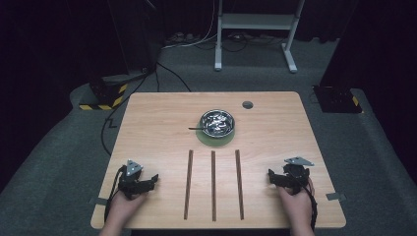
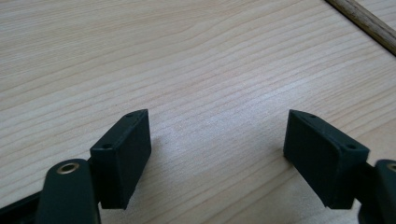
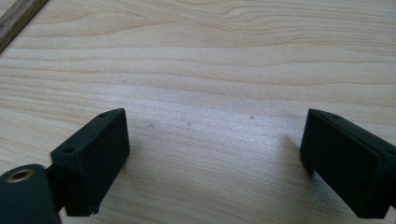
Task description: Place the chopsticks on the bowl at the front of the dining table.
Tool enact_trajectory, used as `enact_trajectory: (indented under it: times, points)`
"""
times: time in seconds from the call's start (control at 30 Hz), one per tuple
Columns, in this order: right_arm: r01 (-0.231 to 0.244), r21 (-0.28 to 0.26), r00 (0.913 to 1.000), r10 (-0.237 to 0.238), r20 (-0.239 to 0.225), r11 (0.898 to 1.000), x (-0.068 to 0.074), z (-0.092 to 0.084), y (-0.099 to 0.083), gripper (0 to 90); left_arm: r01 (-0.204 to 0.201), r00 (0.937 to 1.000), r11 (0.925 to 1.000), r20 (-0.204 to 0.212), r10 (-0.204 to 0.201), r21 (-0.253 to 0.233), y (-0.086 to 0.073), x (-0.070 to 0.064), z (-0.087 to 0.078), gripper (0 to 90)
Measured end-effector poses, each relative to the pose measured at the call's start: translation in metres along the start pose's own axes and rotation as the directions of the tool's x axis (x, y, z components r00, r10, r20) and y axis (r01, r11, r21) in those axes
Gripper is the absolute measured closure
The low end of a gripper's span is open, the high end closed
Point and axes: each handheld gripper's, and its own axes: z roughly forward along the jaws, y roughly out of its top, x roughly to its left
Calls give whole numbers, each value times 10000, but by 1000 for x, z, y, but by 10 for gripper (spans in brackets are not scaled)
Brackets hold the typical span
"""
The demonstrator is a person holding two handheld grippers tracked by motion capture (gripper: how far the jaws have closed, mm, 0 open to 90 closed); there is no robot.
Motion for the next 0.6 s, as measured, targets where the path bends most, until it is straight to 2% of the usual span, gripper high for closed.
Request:
enact_trajectory:
  times: [0.2, 0.33, 0.6]
  points:
    - [34, 138, 9999, -33, -109, 9999, -1, -2, 0, 87, 192, 9994, 9998, -283, -191, 46, -1, -2, -1, 210]
    - [10, 5, 10000, -10, -39, 10000, -1, -1, 0, 91, 219, 9993, 9997, -317, -217, 63, -1, -3, -1, 209]
    - [-85, -172, 9998, 87, 168, 9998, -3, -5, -4, 197, 201, 9995, 9998, -240, -199, 55, 0, -3, 0, 208]
